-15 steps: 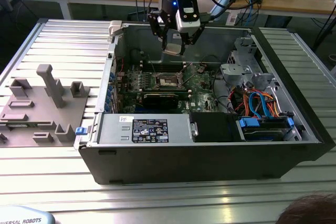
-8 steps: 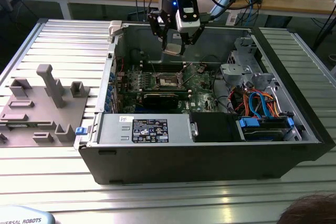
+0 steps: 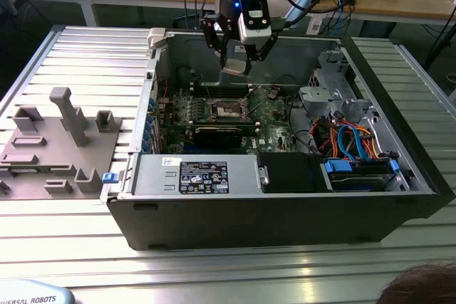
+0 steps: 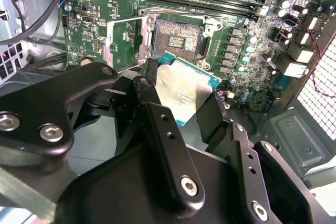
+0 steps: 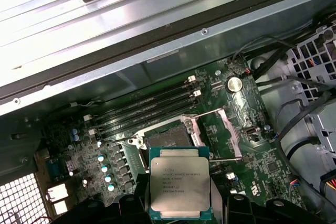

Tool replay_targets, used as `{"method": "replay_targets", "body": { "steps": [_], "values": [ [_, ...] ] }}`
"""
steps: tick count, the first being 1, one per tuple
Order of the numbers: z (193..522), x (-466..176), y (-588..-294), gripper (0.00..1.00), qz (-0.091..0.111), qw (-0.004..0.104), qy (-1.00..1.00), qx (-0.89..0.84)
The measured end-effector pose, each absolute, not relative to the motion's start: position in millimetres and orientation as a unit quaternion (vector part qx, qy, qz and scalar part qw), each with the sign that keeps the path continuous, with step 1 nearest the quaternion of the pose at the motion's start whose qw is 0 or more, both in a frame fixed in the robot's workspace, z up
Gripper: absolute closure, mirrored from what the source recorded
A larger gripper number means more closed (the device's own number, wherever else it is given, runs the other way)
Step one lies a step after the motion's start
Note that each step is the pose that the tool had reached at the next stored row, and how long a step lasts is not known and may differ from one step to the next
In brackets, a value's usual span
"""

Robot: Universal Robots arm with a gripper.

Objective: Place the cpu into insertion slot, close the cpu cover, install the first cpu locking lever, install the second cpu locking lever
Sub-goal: 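Place the cpu into insertion slot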

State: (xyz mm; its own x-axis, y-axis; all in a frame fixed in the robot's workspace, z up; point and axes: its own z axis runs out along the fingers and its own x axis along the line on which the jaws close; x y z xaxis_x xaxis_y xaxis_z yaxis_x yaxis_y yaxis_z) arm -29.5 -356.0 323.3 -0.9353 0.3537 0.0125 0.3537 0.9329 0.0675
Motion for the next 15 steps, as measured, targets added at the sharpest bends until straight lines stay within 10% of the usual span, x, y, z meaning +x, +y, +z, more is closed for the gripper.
{"method": "replay_targets", "body": {
  "steps": [15],
  "values": [
    [323.1,-29.5,-356.0,0.46,-0.033,0.0,-0.982,-0.185]
  ]
}}
